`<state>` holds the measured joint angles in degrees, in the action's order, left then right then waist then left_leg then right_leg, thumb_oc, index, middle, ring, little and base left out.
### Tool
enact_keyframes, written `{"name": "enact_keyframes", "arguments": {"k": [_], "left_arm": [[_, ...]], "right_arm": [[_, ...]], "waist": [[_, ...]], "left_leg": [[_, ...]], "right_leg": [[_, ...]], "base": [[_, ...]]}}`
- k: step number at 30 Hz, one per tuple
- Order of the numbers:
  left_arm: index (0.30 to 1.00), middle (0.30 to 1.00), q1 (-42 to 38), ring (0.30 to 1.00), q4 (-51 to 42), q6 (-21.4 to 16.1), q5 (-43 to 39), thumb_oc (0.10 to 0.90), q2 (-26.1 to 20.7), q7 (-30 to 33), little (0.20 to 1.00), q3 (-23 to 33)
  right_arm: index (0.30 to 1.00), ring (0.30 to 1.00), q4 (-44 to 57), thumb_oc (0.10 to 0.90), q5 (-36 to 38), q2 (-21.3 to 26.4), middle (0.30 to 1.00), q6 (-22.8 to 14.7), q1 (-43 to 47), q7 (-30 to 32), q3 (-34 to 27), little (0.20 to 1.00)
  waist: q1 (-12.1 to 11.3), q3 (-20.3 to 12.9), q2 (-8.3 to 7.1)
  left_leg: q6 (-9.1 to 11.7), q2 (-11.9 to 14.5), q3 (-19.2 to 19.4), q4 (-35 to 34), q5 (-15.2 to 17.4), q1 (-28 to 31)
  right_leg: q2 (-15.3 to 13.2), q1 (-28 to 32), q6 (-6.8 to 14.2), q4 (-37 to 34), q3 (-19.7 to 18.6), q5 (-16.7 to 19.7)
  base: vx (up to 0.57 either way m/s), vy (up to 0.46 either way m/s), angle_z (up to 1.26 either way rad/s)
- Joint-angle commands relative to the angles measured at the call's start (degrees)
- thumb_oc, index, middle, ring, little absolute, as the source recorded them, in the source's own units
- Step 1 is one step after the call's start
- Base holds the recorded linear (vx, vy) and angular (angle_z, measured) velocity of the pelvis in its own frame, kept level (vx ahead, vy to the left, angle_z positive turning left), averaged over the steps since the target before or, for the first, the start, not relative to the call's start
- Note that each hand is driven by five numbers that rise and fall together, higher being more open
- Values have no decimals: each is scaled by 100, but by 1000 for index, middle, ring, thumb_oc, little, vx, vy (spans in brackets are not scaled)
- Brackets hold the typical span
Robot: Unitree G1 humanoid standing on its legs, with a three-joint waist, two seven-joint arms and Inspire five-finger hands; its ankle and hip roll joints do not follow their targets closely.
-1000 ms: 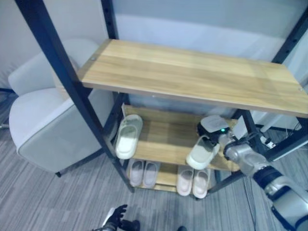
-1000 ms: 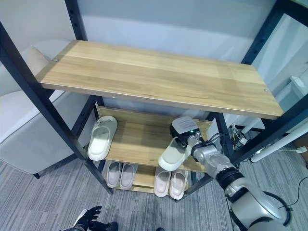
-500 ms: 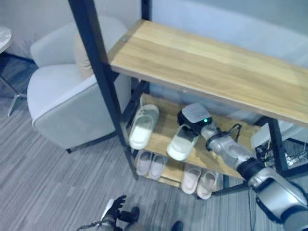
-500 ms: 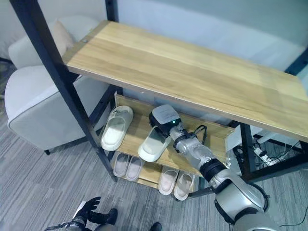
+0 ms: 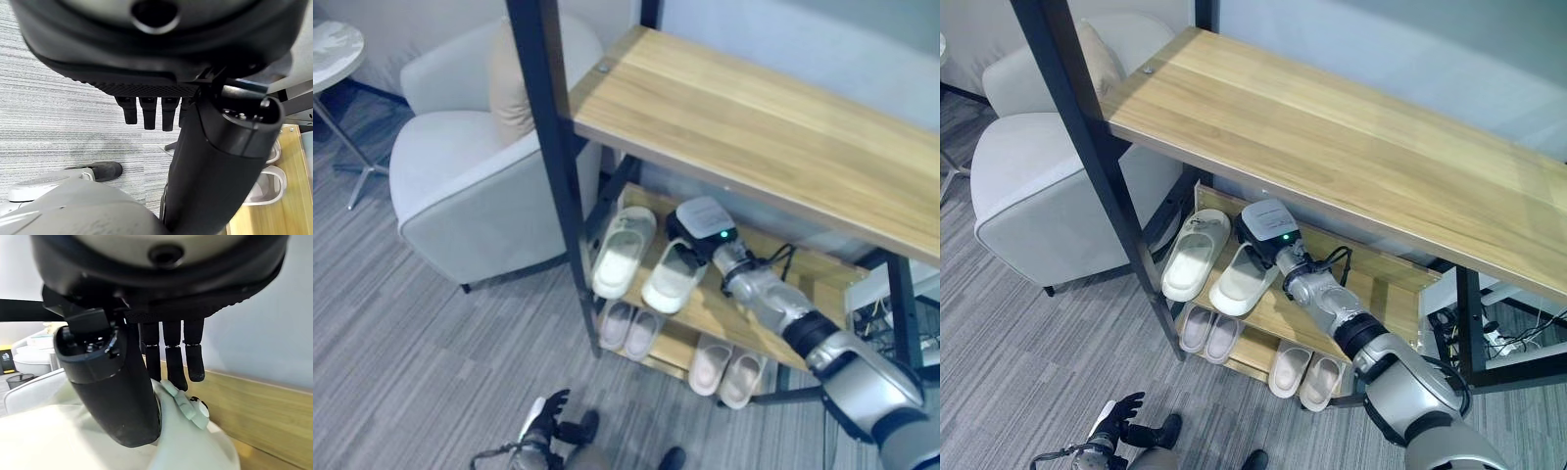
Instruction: Arrange the slippers neatly on the shoe rack.
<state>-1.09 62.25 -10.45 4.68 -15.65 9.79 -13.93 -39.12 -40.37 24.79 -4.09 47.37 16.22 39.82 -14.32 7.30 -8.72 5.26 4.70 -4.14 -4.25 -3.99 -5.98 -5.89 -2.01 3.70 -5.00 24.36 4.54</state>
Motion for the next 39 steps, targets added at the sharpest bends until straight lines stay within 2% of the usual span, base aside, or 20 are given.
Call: {"name": "enact_keyframes", "arguments": {"k": [1, 21, 24, 26, 27, 29, 30, 31, 33, 36, 39], "left_arm": [[900, 900, 217, 900, 391, 15, -17, 800, 173, 136, 900, -645], [900, 900, 320, 900, 422, 72, 113, 800, 299, 116, 900, -470], [900, 900, 345, 900, 426, 93, 134, 800, 308, 127, 900, -410], [900, 900, 322, 900, 467, 127, 147, 800, 336, 148, 900, -320], [900, 900, 329, 900, 468, 127, 148, 800, 326, 149, 900, -334], [900, 900, 298, 900, 494, 180, 185, 800, 339, 154, 900, -266], [900, 900, 305, 900, 492, 182, 187, 800, 331, 154, 900, -273], [900, 900, 293, 900, 500, 209, 205, 800, 354, 145, 900, -246], [900, 900, 276, 900, 522, 232, 226, 800, 352, 134, 900, -219], [900, 900, 278, 900, 513, 245, 226, 800, 355, 115, 900, -169], [900, 900, 266, 900, 538, 269, 211, 800, 368, 104, 900, -97]], "right_arm": [[900, 900, 247, 800, 240, 186, 900, -49, 747, 579, -229, 900], [900, 900, 1934, 800, 634, 377, 900, -333, -391, 440, -904, 900], [900, 900, 2376, 800, 965, 404, 900, -398, -819, 441, -1291, 900], [900, 900, 2711, 800, 1611, 265, 900, -517, -1355, 516, -1776, 900], [900, 900, 2747, 800, 1627, 274, 900, -511, -1390, 496, -1802, 900], [900, 900, 2967, 800, 2355, 102, 900, -605, -1848, 444, -2155, 900], [900, 900, 2997, 800, 2375, 109, 900, -597, -1874, 425, -2173, 900], [900, 900, 3143, 800, 2955, -16, 900, -701, -2170, 286, -2314, 900], [900, 900, 3258, 800, 3556, -109, 900, -802, -2449, 91, -2426, 900], [900, 900, 3421, 800, 3957, -129, 900, -861, -2799, -175, -2480, 900], [900, 900, 3413, 800, 4013, -154, 900, -835, -3090, -308, -2491, 900]], "waist": [[-98, -103, 37], [165, -179, 146], [226, -199, 167], [321, -194, 238], [315, -204, 228], [401, -211, 282], [401, -220, 275], [454, -220, 303], [497, -229, 327], [565, -240, 347], [623, -264, 358]], "left_leg": [[-91, -54, 95, -44, 244, 61], [-107, -78, 183, -75, 287, 143], [-110, -92, 181, -75, 286, 143], [-101, -117, 192, -75, 263, 121], [-101, -120, 185, -75, 262, 118], [-89, -152, 192, -75, 250, 82], [-89, -155, 185, -75, 249, 78], [-80, -174, 202, -75, 239, 67], [-72, -188, 214, -75, 237, 54], [-76, -211, 256, -75, 246, 75], [-82, -216, 311, -75, 276, 130]], "right_leg": [[-396, 311, 566, 48, -259, -209], [-447, 307, 573, 44, -370, -187], [-455, 305, 575, 48, -350, -183], [-482, 295, 580, 57, -332, -174], [-484, 297, 581, 55, -325, -175], [-521, 289, 584, 65, -288, -157], [-522, 290, 585, 63, -281, -158], [-540, 281, 586, 67, -264, -149], [-561, 275, 591, 73, -236, -139], [-577, 280, 597, 78, -246, -123], [-579, 313, 599, 82, -263, -130]], "base": [[0, 0, 0], [0, 1, -1], [-1, 3, -1], [0, 0, 0], [0, 0, 0], [0, 0, 0], [0, 0, 0], [0, 0, 0], [0, 22, 5], [5, 11, -2], [0, 0, 0]]}}
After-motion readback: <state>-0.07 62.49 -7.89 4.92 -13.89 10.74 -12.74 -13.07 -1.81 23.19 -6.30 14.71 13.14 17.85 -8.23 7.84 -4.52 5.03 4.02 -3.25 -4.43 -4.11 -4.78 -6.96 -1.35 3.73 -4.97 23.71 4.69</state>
